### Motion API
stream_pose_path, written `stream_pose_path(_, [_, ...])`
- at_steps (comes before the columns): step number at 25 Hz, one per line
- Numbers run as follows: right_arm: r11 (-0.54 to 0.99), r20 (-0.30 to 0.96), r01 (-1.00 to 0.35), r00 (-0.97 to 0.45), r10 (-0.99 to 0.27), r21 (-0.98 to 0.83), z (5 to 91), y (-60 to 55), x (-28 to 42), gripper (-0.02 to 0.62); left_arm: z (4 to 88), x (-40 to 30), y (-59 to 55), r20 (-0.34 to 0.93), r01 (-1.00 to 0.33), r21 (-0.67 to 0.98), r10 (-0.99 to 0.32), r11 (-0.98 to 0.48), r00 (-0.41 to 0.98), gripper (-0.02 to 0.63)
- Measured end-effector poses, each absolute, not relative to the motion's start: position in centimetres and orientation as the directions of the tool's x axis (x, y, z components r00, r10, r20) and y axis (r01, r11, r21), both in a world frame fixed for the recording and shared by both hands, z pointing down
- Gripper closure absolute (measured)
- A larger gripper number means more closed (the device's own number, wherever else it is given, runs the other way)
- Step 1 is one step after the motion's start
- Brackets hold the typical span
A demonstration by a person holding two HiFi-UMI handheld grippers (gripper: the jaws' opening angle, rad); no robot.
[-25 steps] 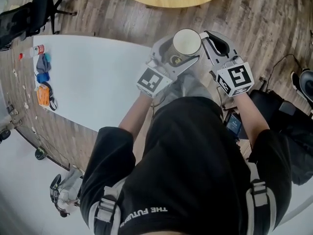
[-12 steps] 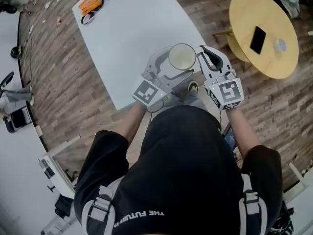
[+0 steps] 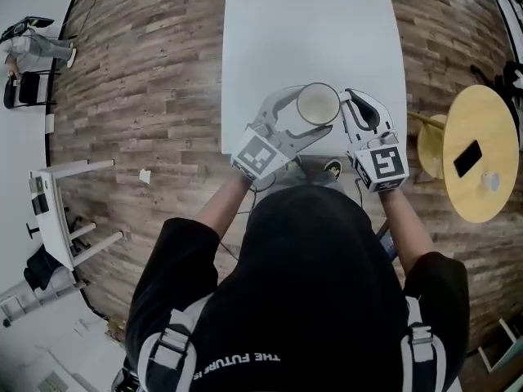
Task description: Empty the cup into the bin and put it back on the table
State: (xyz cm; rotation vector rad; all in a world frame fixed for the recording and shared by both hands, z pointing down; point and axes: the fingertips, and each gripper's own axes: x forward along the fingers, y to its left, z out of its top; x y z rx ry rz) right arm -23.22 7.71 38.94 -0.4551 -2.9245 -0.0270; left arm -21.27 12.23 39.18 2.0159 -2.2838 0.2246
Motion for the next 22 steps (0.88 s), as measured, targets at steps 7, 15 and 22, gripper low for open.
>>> stream_pose_path(7, [0.95, 0.297, 0.312, -0.907, 0.299, -0.005, 44.5, 6.9, -26.6, 0.549, 45.4, -24.7, 11.3, 0.263, -0.992, -0.043, -0.957, 0.116, -0.123, 0.25])
stream_pose_path(15, [0.949, 0.416, 0.313, -0.858, 0.301, -0.039, 56.1, 3.7, -31.0, 0.549, 58.0, -29.0, 8.5, 0.446, -0.996, 0.005, -0.891, 0.095, -0.082, 0.25])
stream_pose_path(22, [0.948, 0.462, 0.311, -0.832, 0.308, -0.071, 59.7, 2.0, -33.0, 0.549, 61.2, -30.9, 6.7, 0.48, -0.994, 0.042, -0.875, 0.102, -0.07, 0.25])
